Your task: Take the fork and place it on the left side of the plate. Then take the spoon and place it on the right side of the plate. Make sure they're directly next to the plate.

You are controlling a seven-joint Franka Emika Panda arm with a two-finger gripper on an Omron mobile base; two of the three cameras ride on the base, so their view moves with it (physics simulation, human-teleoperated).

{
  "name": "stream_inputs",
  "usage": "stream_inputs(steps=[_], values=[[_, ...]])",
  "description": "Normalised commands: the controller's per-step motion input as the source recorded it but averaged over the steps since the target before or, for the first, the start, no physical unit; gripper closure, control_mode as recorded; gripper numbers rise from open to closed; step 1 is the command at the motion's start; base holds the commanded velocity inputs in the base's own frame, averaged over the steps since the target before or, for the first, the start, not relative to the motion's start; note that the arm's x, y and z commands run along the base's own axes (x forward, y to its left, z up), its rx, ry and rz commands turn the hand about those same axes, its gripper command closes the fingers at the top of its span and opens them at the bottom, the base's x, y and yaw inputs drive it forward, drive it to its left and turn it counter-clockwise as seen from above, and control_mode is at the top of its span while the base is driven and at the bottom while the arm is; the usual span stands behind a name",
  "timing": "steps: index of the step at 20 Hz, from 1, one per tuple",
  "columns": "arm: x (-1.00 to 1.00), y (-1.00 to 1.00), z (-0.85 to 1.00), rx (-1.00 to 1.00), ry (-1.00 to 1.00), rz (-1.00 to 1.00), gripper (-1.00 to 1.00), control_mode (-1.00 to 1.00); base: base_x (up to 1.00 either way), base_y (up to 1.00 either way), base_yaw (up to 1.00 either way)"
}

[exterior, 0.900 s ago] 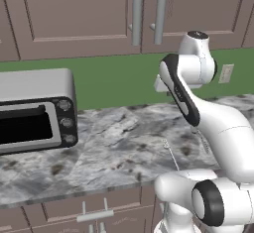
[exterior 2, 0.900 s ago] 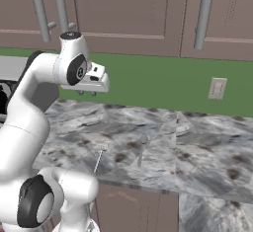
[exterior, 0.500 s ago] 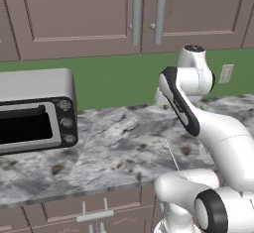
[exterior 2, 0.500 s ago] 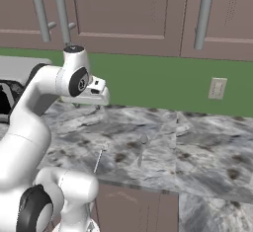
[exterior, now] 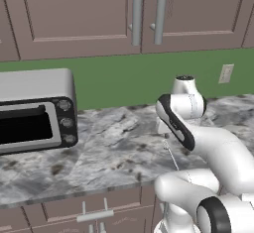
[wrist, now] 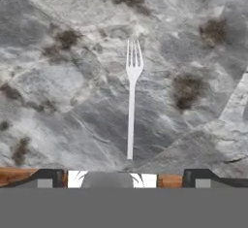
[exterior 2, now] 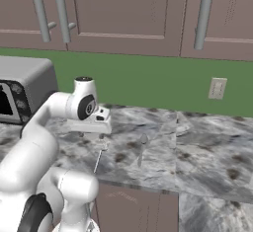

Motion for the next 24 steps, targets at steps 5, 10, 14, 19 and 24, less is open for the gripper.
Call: stream_inputs(steps=[5,10,14,19,24], values=[[0.00,0.00,-0.82,-0.06,0.20,0.04,-1.00,-1.00,0.00,0.00,0.00],[0.00,-0.21,-0.48,0.00,0.02,0.00,-1.00,-1.00,0.00,0.00,0.00],[0.02,-0.23,-0.38,0.00,-0.01,0.00,-1.00,-1.00,0.00,0.00,0.00],[0.13,-0.03,-0.38,0.00,-0.03,0.00,-1.00,-1.00,0.00,0.00,0.00],[0.25,0.18,-0.22,0.00,0.00,0.00,-1.00,-1.00,0.00,0.00,0.00]])
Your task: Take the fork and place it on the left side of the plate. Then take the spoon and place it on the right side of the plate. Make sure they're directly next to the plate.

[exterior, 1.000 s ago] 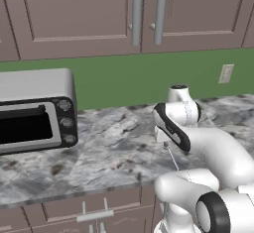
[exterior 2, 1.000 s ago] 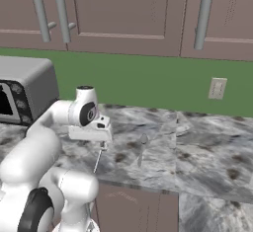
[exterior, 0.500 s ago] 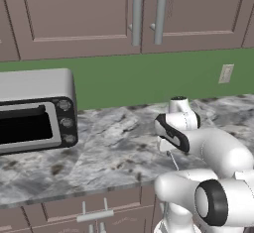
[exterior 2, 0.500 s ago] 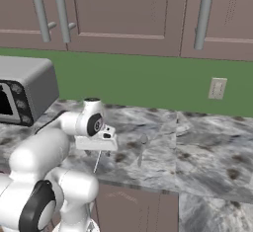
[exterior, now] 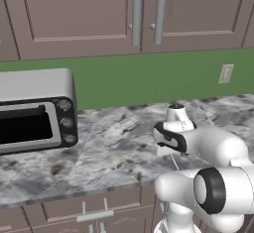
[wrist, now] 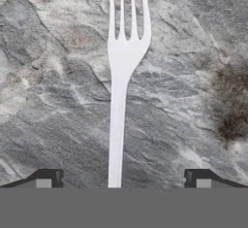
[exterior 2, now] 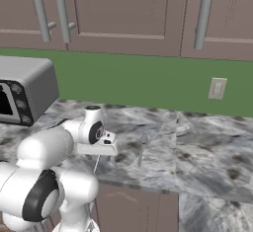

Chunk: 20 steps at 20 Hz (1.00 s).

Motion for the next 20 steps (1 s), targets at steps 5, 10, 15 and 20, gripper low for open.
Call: stream_inputs(steps=[5,10,15,20], values=[[0.14,0.19,-0.15,0.00,-0.02,0.00,-1.00,-1.00,0.00,0.00,0.00],[0.07,0.06,-0.11,0.00,-0.02,0.00,-1.00,-1.00,0.00,0.00,0.00],[0.00,0.00,-0.20,0.00,-0.02,0.00,-1.00,-1.00,0.00,0.00,0.00],[0.00,0.00,-0.23,0.00,-0.02,0.00,-1.00,-1.00,0.00,0.00,0.00]])
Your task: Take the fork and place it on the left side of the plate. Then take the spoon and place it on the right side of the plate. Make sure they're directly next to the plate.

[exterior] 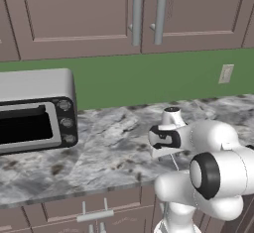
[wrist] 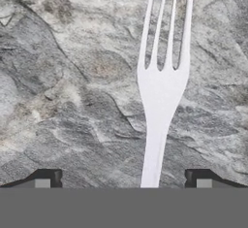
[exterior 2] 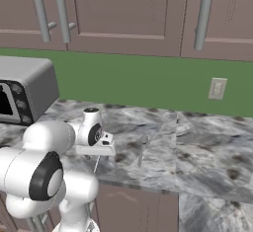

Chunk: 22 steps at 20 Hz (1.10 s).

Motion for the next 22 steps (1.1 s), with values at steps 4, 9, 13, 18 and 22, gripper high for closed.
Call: stream_inputs(steps=[4,9,13,18,22], values=[[0.03,0.00,-0.30,0.00,0.00,0.00,1.00,-1.00,0.00,0.00,0.00],[0.00,0.01,-0.44,0.00,0.00,0.00,1.00,-1.00,0.00,0.00,0.00],[0.00,0.15,-0.26,0.00,0.00,0.01,1.00,-1.00,0.00,0.00,0.00],[0.00,0.16,-0.07,0.00,0.00,0.02,1.00,-1.00,0.00,0.00,0.00],[0.00,0.13,0.00,0.00,0.00,0.05,1.00,-1.00,0.00,0.00,0.00]])
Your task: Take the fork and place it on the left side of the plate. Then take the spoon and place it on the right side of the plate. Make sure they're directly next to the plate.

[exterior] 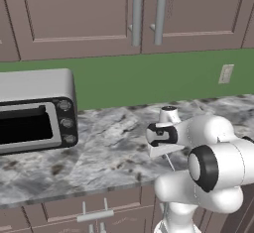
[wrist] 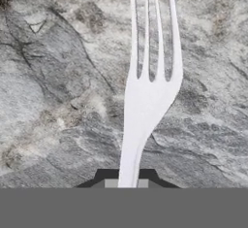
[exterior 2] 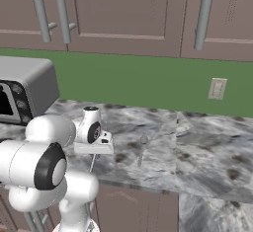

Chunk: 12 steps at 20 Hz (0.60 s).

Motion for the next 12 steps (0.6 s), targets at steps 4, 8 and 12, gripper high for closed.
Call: stream_inputs(steps=[4,8,12], values=[[0.00,0.01,0.00,0.00,-0.02,0.06,1.00,-1.00,0.00,0.00,0.00],[-0.05,0.00,0.17,0.01,-0.11,0.09,1.00,-1.00,0.00,0.00,0.00],[-0.10,0.00,0.62,0.00,-0.26,0.12,1.00,-1.00,0.00,0.00,0.00]])
